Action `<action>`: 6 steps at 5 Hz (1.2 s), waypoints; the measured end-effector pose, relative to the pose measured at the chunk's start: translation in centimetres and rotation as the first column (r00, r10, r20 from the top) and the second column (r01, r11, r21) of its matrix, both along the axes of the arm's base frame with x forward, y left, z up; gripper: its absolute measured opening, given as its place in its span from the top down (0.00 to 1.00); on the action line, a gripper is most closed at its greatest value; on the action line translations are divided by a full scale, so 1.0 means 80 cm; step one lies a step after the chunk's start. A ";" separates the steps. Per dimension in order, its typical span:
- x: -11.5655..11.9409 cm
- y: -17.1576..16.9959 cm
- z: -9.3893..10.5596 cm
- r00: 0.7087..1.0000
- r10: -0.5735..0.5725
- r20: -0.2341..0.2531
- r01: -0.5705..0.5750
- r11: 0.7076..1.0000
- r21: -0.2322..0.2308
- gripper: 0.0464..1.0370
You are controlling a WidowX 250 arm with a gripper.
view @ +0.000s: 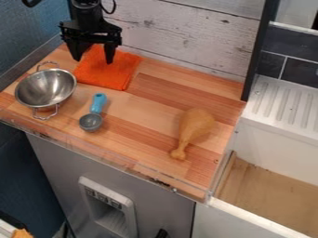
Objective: Move the orange towel to the right
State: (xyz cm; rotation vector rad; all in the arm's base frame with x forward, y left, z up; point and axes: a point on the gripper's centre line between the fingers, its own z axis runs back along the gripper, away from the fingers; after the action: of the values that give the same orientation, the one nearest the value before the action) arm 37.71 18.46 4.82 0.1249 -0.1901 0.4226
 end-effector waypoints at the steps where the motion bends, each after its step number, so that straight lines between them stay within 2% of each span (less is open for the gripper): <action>1: 0.010 0.006 -0.014 1.000 0.009 0.005 -0.009 1.000 -0.012 0.04; 3: 0.019 0.010 -0.038 1.000 0.030 0.000 -0.030 0.999 -0.023 0.04; 4: 0.021 0.010 -0.038 1.000 0.029 0.008 -0.029 0.999 -0.013 0.04; 6: 0.015 -0.038 -0.044 0.998 -0.056 0.000 0.056 0.997 -0.048 0.04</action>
State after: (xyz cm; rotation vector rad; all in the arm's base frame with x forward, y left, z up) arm 38.90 15.46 1.28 0.0726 -0.1819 0.3712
